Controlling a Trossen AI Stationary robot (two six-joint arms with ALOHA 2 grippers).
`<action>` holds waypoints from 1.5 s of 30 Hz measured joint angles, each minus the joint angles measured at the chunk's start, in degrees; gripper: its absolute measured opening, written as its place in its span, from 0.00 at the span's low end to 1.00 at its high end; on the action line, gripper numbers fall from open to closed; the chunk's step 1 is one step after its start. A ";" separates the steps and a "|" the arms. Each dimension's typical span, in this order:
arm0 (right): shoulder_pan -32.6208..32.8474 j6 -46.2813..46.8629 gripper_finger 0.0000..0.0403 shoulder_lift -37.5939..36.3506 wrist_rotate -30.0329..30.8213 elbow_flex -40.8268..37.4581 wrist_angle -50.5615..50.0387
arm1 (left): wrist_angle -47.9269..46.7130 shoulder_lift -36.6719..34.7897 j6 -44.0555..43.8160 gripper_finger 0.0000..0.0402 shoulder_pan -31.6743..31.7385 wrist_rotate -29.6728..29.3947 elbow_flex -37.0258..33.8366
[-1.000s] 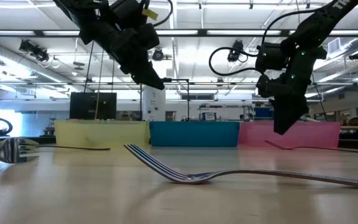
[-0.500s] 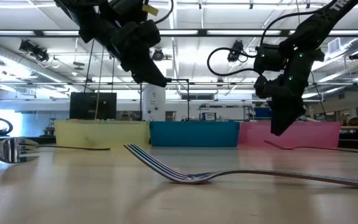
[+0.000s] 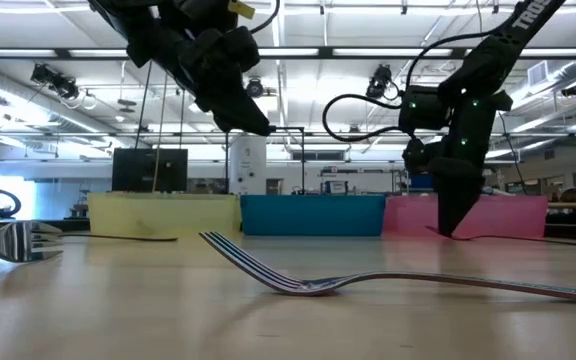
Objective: Sort silverware by color (type)
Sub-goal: Put the black fork into the blue bin
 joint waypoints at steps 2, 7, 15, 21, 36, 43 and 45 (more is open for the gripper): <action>0.04 -0.46 0.44 0.72 0.40 0.13 0.59 | 0.32 0.00 0.00 0.30 -0.37 0.02 0.00; 0.04 -0.27 0.44 1.39 0.93 0.11 1.14 | 0.98 0.00 0.07 0.30 -1.01 0.07 0.00; 1.01 2.70 0.40 1.59 1.29 0.02 0.92 | 1.06 0.00 0.36 0.30 -0.97 -0.01 0.00; 2.14 4.39 0.29 1.59 3.12 -0.02 0.82 | 1.08 0.00 0.46 0.30 -0.97 -0.01 0.00; 2.23 4.62 0.27 -2.41 1.88 -0.37 -1.56 | 1.10 0.00 0.50 0.30 -0.97 -0.01 0.00; 2.23 4.52 0.27 -5.14 -0.09 -0.33 -2.27 | 1.11 0.00 0.48 0.30 -0.97 -0.01 0.00; 2.25 4.52 0.27 -6.12 -1.05 -0.33 -2.26 | 1.10 0.00 0.48 0.30 -0.97 -0.01 0.00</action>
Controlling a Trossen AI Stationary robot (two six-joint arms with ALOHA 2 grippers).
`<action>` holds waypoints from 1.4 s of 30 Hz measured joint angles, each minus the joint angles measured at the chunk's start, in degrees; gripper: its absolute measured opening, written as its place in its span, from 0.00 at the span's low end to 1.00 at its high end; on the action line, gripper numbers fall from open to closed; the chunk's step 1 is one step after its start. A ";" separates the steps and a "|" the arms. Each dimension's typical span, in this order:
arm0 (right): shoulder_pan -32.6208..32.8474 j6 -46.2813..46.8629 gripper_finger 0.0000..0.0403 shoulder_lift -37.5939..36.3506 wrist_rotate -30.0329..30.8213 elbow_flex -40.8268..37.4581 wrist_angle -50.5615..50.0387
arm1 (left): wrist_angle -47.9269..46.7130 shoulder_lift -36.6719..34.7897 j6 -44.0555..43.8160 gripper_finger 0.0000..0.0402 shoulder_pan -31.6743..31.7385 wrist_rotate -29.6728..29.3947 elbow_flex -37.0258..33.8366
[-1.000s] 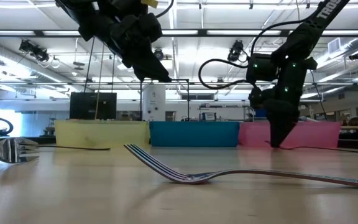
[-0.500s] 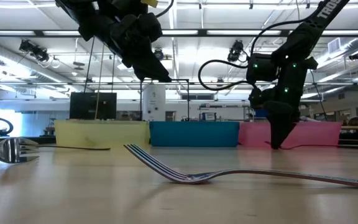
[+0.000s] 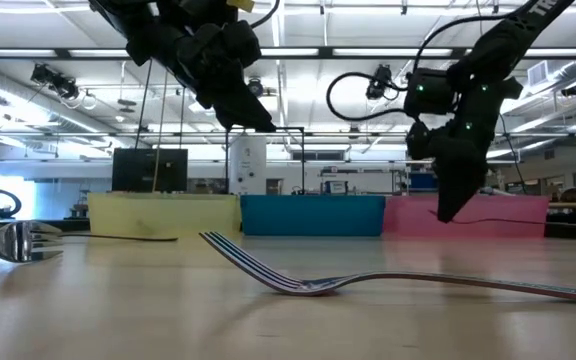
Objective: Sort silverware by color (type)
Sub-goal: Put the black fork into the blue bin
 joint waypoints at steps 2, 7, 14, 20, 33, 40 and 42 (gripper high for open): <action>0.00 0.00 0.27 -1.04 -0.88 0.04 0.13 | 0.00 0.00 0.00 0.30 0.00 -0.54 0.00; 0.02 -0.15 0.27 -3.55 -1.73 2.67 -2.48 | 0.00 0.00 -0.02 0.30 0.44 -3.87 0.00; 0.37 -3.56 0.27 -4.54 -0.93 10.72 0.00 | 0.00 0.00 -1.14 0.30 2.44 -4.15 0.00; -0.15 -8.53 0.27 -0.98 4.42 16.91 7.67 | -4.09 -0.40 -1.20 0.30 5.42 -4.06 0.02; -4.52 -20.10 0.27 16.32 6.27 33.85 22.53 | -15.12 -4.28 3.56 0.30 13.38 -3.97 0.07; -7.73 -23.34 0.27 25.41 0.93 41.64 21.78 | -17.74 -4.28 8.39 0.30 16.75 -4.04 0.07; -8.16 -23.36 0.27 27.55 -0.86 43.28 20.89 | -17.71 -4.28 9.53 0.30 17.52 -3.99 0.07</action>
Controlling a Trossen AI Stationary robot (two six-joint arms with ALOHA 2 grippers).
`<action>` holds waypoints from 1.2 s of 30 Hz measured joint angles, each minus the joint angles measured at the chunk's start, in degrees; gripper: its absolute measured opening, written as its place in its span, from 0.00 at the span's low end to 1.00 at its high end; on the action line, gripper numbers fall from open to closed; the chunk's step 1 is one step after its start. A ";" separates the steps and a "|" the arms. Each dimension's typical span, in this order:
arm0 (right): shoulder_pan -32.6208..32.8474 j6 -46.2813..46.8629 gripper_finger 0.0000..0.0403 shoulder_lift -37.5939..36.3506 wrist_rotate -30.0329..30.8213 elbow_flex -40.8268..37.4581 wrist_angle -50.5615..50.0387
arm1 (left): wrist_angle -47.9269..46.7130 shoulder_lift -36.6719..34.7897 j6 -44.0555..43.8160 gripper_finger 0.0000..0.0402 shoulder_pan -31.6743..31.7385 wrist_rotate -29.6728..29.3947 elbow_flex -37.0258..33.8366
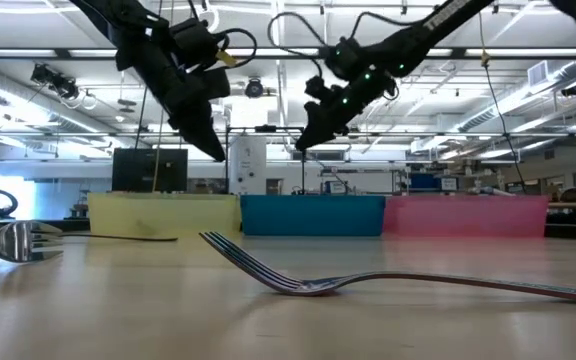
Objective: Sort silverware by color (type)
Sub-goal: Put the black fork into the blue bin, then put the pink fork into the pink bin
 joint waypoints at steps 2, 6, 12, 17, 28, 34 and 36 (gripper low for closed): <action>-0.30 -0.16 0.27 1.98 -1.84 0.64 -1.06 | -0.04 0.00 0.84 0.30 0.79 0.00 0.00; -0.25 -1.60 0.27 5.10 -4.80 0.79 -4.12 | -0.04 0.00 1.02 0.30 2.02 -0.42 0.00; 0.51 -5.00 0.28 6.71 -5.41 0.83 -6.70 | -0.01 0.00 1.00 0.30 3.36 -0.60 -0.02; 1.36 -6.16 0.31 6.69 -5.39 0.83 -6.24 | 0.36 0.04 -0.58 0.30 3.16 -0.58 -0.02; 2.83 -8.82 0.40 6.67 -1.80 0.83 -5.97 | -0.07 0.22 -2.56 0.30 2.79 -0.61 -0.05; 3.05 -8.78 0.43 6.49 -1.68 0.83 -4.02 | -0.74 0.22 -8.40 0.30 1.14 -0.83 -0.09; 3.28 -8.10 0.42 6.13 -1.47 0.83 -4.50 | -1.66 0.22 -11.68 0.30 -0.43 -0.84 -0.09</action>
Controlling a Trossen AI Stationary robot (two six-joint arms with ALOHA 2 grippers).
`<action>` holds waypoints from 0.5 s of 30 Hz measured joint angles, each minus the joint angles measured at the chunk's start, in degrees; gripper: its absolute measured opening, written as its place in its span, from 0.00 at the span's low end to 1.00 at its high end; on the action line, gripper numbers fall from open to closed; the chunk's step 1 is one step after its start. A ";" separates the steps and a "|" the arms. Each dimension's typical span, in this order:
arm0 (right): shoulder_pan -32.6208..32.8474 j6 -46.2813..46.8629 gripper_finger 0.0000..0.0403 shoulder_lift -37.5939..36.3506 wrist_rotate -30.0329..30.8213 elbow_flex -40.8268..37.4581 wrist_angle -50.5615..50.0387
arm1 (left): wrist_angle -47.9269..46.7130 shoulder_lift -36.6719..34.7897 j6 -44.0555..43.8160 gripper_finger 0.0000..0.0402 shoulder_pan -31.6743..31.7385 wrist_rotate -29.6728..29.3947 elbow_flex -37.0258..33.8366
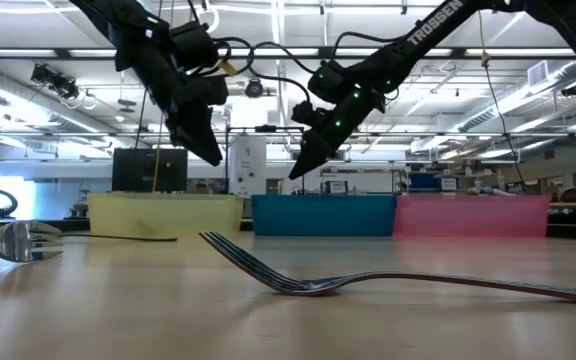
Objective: Sort silverware by color (type)
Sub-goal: Put the pink fork into the pink bin
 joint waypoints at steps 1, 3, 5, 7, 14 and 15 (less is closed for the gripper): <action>0.24 0.47 0.42 -0.26 0.55 0.00 -0.15 | -0.75 0.00 -1.55 0.30 -0.96 -0.01 0.00; 0.50 0.68 0.42 -1.34 1.67 0.00 -1.29 | -2.47 0.00 -4.75 0.30 -3.31 -0.03 0.00; 0.91 0.64 0.42 -2.70 3.19 0.00 -2.39 | -4.30 0.00 -8.83 0.30 -6.05 -0.06 0.00; 1.48 0.62 0.42 -4.66 4.82 -0.02 -4.39 | -6.65 0.00 -14.20 0.30 -9.21 -0.13 0.00; 3.53 0.64 0.42 -13.22 7.59 -0.02 -7.69 | -12.28 0.00 -33.74 0.30 -21.73 -0.51 0.00; 3.75 0.67 0.42 -14.35 7.61 -0.01 -7.97 | -12.44 0.00 -36.60 0.30 -23.62 -1.09 0.00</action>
